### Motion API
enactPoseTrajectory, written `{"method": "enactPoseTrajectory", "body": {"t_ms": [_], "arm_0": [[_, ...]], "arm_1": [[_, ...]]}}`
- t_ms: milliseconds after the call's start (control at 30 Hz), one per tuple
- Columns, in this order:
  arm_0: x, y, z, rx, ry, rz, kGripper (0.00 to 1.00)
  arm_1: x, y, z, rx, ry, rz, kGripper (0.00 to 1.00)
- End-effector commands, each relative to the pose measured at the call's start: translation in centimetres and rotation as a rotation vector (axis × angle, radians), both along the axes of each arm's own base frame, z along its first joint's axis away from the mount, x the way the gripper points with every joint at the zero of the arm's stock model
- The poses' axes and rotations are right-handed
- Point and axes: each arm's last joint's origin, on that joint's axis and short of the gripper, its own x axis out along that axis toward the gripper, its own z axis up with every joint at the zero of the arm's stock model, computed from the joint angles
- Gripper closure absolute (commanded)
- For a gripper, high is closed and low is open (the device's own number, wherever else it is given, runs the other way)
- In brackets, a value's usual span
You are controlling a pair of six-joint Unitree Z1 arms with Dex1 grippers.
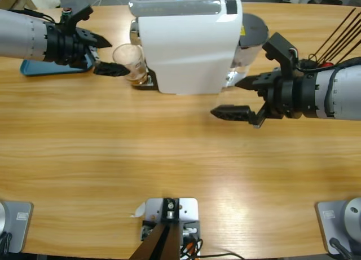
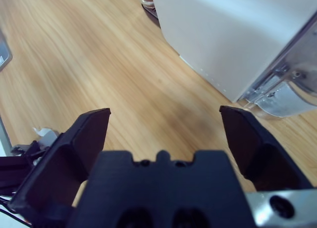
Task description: Pour coffee
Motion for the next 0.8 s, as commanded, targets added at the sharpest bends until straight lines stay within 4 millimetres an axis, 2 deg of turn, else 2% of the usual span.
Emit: {"method": "enactPoseTrajectory", "body": {"t_ms": [33,200,800], "arm_0": [[2.4,-0.9,-2.6,0.0,0.051,-0.014,0.0],[3.4,-1.1,-2.9,-0.002,0.05,-0.006,0.0],[4.9,-1.2,-3.5,-0.001,0.05,0.011,0.0]], "arm_1": [[1.6,0.7,-0.5,0.01,0.017,-0.007,0.0],[1.6,0.7,-0.6,0.01,0.021,-0.005,0.0],[2.6,0.8,-1.3,0.021,0.046,-0.006,0.0]]}}
